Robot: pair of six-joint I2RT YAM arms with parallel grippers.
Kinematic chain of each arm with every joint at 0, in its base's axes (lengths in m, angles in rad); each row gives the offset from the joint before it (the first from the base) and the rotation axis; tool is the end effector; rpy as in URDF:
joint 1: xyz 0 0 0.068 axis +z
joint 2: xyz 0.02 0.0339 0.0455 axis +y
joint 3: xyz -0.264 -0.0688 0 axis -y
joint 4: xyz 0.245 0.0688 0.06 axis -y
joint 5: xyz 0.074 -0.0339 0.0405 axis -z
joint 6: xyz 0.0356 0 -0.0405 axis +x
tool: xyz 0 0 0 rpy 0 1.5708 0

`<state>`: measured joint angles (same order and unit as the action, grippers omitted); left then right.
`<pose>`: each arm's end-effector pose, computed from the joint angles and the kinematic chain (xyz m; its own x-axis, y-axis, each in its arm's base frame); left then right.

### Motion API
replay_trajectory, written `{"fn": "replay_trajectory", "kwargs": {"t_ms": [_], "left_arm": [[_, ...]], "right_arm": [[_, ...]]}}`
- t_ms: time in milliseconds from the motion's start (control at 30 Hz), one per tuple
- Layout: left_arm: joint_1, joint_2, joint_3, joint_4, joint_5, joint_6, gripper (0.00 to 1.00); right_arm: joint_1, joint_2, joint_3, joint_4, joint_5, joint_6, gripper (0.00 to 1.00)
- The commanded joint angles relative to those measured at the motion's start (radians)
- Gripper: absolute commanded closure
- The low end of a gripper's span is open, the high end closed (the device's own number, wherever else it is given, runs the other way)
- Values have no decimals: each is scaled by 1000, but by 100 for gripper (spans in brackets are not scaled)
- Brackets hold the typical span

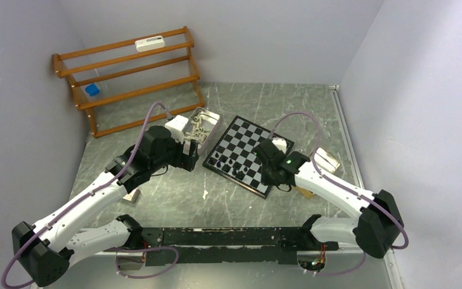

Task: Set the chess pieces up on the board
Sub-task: Place the chess piece on the chessboard.

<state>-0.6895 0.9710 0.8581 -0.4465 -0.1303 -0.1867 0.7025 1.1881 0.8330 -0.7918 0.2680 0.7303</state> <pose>0.1679 -0.1325 0.3054 -0.5036 0.1767 -0.8456 0.4603 0.8832 -0.0896 0.1714 0.1327 0.2307 -0.8785 0.0992 -0.4674 0.0618 0.9936 0.0946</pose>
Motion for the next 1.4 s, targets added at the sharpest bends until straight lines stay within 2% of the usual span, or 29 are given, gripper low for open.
{"fn": "replay_trajectory", "kwargs": {"t_ms": [0,333,733,1000,1200,1367], "left_arm": [[-7,-28,6,3,-4,13,0],[-7,-28,9,-4,-16,11,0],[-7,-34,9,-5,-15,11,0],[-6,-35,9,-6,-19,12,0],[-7,-40,9,-6,-19,11,0],[-7,-49,9,-4,-12,13,0]], "right_arm": [[96,57,-17,10,82,69,90],[123,119,-30,55,128,71,88],[115,192,-59,119,103,102,86],[88,180,-58,117,95,104,75],[86,162,18,43,96,96,64],[78,95,113,-46,141,64,61]]}}
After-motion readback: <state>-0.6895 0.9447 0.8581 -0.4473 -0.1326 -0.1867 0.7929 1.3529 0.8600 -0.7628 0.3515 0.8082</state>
